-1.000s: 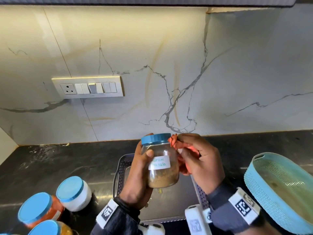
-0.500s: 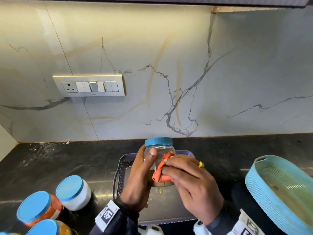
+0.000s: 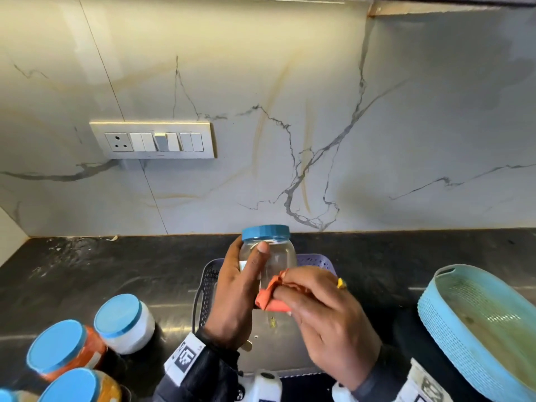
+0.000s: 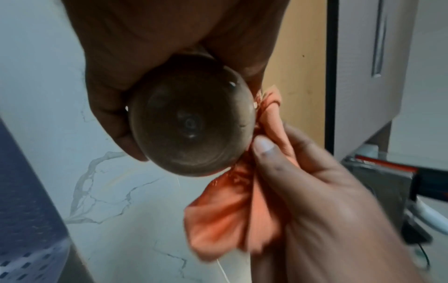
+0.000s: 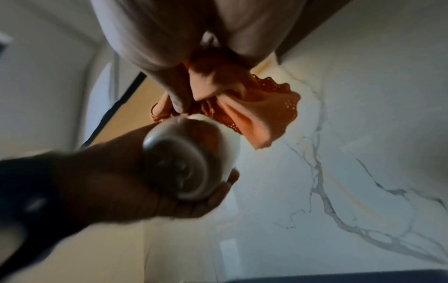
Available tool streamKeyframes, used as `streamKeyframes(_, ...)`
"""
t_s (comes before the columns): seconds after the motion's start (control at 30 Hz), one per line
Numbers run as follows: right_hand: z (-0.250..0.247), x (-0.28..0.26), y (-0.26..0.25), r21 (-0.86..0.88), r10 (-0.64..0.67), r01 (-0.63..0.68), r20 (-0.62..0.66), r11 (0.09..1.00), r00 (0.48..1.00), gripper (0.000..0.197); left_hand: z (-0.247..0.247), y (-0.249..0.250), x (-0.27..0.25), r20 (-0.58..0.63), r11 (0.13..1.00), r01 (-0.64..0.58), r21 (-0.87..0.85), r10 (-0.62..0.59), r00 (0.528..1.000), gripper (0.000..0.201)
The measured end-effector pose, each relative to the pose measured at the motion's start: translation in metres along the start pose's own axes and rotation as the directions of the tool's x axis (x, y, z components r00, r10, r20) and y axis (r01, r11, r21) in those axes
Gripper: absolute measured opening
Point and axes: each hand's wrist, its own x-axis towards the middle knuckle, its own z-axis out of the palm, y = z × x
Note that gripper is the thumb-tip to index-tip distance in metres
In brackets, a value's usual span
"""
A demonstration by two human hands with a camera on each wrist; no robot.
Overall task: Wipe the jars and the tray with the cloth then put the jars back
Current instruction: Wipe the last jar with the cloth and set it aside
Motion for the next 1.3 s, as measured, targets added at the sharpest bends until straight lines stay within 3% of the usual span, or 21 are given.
streamKeyframes(0.1,-0.001,0.004,0.009,0.007,0.007,-0.007,-0.032,1.000,0.999,0.027,0.003,0.000,-0.004,0.016,0.999,0.027,-0.024,-0.026,1.000,0.058)
streamKeyframes(0.2,-0.006,0.019,0.027,0.080,0.184,-0.174,-0.148,0.982,0.972,0.025,0.009,-0.006,-0.008,0.049,0.999,0.044,-0.031,-0.043,0.998,0.053)
streamKeyframes(0.27,-0.005,0.018,0.025,0.143,0.238,-0.215,-0.165,0.966,0.957,0.025,0.009,-0.004,-0.007,0.034,0.999,0.041,-0.027,-0.040,0.999,0.058)
streamKeyframes(0.33,-0.004,0.008,0.012,0.127,0.184,-0.167,-0.132,0.978,0.974,0.026,0.006,0.000,-0.002,0.004,0.999,0.036,-0.036,-0.036,0.999,0.066)
streamKeyframes(0.47,-0.003,-0.004,0.007,0.121,0.029,-0.023,-0.047,0.992,0.998,0.024,-0.002,0.003,0.002,-0.025,0.995,0.006,-0.096,-0.008,1.000,0.059)
streamKeyframes(0.57,-0.004,0.014,0.029,0.142,0.150,-0.135,-0.105,0.981,0.983,0.024,0.005,0.002,-0.005,0.041,0.993,0.031,-0.114,-0.026,0.999,0.056)
streamKeyframes(0.67,-0.006,0.030,0.040,0.214,0.258,-0.217,-0.188,0.952,0.948,0.025,0.013,0.003,-0.007,0.034,0.996,0.024,-0.086,-0.021,0.999,0.055)
streamKeyframes(0.83,0.000,0.005,0.008,0.233,0.200,-0.167,-0.124,0.958,0.972,0.030,0.001,0.005,0.005,-0.017,0.988,0.015,-0.155,-0.018,1.000,0.058)
streamKeyframes(0.93,0.000,0.001,0.009,0.209,0.173,-0.144,-0.129,0.967,0.976,0.026,0.000,0.005,0.004,0.010,0.986,0.050,-0.157,-0.049,0.999,0.059)
streamKeyframes(1.13,-0.008,0.028,0.032,0.385,0.349,-0.264,-0.169,0.884,0.922,0.021,0.012,0.007,-0.005,0.063,0.990,0.044,-0.134,-0.036,0.997,0.081)
streamKeyframes(1.3,-0.006,0.008,0.011,0.380,0.294,-0.234,-0.107,0.895,0.950,0.039,0.011,0.011,-0.001,-0.028,0.970,0.034,-0.239,-0.042,0.999,0.086)
